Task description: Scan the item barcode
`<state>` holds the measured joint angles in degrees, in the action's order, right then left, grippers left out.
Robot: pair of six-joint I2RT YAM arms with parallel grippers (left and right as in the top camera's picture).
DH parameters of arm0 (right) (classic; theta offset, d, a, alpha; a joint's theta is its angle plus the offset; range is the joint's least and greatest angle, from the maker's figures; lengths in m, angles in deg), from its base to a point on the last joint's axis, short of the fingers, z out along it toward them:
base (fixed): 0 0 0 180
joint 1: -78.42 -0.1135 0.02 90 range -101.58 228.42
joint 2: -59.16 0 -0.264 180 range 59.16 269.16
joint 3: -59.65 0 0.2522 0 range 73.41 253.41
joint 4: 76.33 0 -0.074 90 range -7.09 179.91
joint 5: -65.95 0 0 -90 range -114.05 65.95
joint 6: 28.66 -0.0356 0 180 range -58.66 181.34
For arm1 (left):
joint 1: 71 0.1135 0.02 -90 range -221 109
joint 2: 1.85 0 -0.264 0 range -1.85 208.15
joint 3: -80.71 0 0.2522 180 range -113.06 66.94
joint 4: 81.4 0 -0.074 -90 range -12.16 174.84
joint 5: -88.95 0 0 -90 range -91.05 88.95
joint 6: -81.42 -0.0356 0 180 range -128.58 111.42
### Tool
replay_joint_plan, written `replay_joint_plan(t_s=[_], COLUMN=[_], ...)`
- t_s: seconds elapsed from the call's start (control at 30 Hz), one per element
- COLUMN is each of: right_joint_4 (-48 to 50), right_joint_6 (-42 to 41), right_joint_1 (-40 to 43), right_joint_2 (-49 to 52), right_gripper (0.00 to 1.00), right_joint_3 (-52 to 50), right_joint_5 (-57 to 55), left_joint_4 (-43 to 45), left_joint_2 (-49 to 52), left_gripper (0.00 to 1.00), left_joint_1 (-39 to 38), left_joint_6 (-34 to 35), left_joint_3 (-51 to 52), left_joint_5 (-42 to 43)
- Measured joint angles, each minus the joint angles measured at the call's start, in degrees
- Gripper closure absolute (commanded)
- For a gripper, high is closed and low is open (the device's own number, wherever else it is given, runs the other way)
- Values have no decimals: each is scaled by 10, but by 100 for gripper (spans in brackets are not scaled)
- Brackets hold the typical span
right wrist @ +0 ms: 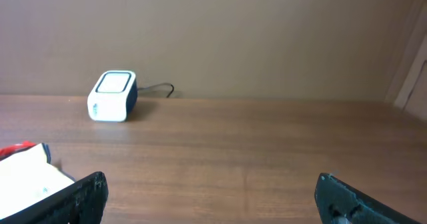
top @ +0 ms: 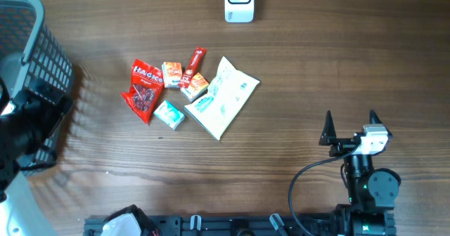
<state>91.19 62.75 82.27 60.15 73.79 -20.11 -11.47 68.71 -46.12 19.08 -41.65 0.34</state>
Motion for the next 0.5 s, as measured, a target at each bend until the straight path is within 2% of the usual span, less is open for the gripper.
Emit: replay_joint_plan(t_s=[0.1,0.2,0.3,0.4,0.5], right_joint_4=[59,70,80,64,74], right_joint_6=[-23,-100,-232,-409,-530], right_joint_1=[0,0,0,0,0], right_joint_2=[0,0,0,0,0], right_gripper=[0,0,0,0,0], right_joint_3=[0,0,0,0,0], right_joint_5=[17,73,139,172,195], left_joint_4=[4,4,3,4,4], left_joint_2=[1,1,1,1,1], left_gripper=[0,0,0,0,0], left_joint_1=[0,0,0,0,0], left_joint_6=[0,0,0,0,0], left_joint_3=[0,0,0,0,0], left_joint_5=[0,0,0,0,0])
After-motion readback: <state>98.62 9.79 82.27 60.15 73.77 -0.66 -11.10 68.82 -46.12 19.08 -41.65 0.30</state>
